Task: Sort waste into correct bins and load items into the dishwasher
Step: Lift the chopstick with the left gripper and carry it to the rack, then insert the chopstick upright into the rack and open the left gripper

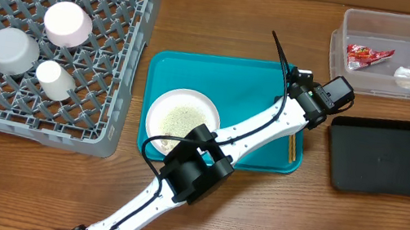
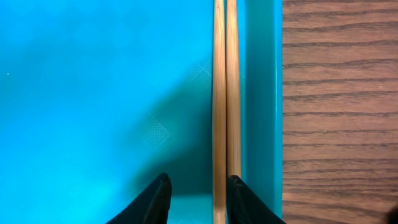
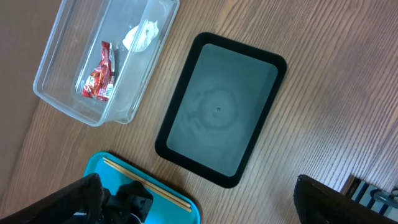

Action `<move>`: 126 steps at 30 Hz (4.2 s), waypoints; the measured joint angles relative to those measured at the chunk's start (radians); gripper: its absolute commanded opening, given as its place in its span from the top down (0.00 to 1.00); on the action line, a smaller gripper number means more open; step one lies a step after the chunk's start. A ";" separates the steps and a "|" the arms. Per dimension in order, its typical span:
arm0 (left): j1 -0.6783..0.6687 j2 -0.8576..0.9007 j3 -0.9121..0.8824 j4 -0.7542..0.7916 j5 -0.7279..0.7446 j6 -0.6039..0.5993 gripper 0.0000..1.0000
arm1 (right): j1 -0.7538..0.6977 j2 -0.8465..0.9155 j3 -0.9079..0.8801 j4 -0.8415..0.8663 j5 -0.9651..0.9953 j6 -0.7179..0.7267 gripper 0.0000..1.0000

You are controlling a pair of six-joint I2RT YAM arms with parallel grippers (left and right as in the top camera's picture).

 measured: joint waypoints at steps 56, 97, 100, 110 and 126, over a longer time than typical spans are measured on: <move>0.063 -0.018 -0.010 -0.115 -0.098 0.164 0.96 | 0.000 0.000 0.000 0.001 0.000 0.000 0.00; 0.994 -0.333 -0.007 -0.218 0.651 1.153 0.96 | 0.000 0.000 0.000 0.000 0.000 0.000 0.00; 0.994 -0.272 -0.008 -0.216 0.661 1.141 0.96 | 0.000 0.000 0.000 0.000 0.000 0.000 0.00; 0.994 -0.231 -0.013 -0.190 0.585 0.994 0.96 | 0.000 0.000 0.000 0.000 0.000 0.000 0.00; 0.994 -0.231 -0.013 -0.192 0.494 0.922 0.55 | 0.000 0.000 0.000 0.000 0.000 0.000 0.00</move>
